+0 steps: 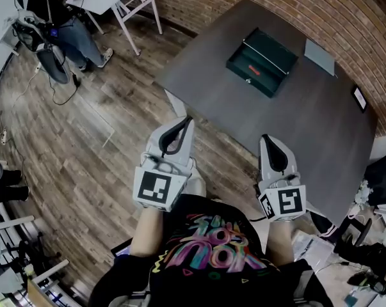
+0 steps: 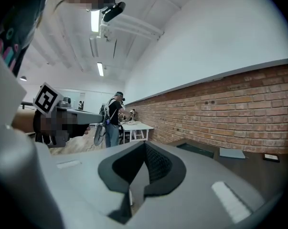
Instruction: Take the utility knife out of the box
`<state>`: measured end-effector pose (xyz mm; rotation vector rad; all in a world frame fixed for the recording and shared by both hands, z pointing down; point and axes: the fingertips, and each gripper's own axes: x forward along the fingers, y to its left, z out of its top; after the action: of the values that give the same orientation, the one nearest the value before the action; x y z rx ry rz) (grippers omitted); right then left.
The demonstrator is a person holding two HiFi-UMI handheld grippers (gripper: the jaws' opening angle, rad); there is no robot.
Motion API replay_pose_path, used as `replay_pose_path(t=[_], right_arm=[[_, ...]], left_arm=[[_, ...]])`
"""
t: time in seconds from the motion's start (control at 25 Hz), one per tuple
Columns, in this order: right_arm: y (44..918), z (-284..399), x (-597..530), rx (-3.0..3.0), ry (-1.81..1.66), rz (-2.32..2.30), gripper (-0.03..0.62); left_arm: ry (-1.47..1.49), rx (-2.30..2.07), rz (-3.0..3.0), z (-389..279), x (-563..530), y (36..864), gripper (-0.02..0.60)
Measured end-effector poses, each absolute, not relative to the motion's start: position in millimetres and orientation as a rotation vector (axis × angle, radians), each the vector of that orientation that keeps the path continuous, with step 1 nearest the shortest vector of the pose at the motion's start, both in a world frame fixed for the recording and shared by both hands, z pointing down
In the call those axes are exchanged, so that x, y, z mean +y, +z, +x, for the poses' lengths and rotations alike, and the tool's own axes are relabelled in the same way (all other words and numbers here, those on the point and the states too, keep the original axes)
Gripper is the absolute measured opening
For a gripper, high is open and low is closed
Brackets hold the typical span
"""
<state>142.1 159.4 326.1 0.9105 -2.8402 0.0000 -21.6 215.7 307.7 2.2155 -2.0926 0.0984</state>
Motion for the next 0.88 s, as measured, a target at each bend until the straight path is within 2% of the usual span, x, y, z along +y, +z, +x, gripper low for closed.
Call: replay_pose_path(t=[0.44, 0.88], right_arm=[[333, 75, 106, -2.761, 0.018, 1.047, 0.0], [349, 67, 81, -2.665, 0.067, 1.121, 0.0]], left_arm=[[0.098, -1.979, 2.316, -99, 149, 314, 0.002], [0.118, -1.871, 2.313, -115, 123, 338, 0.002]])
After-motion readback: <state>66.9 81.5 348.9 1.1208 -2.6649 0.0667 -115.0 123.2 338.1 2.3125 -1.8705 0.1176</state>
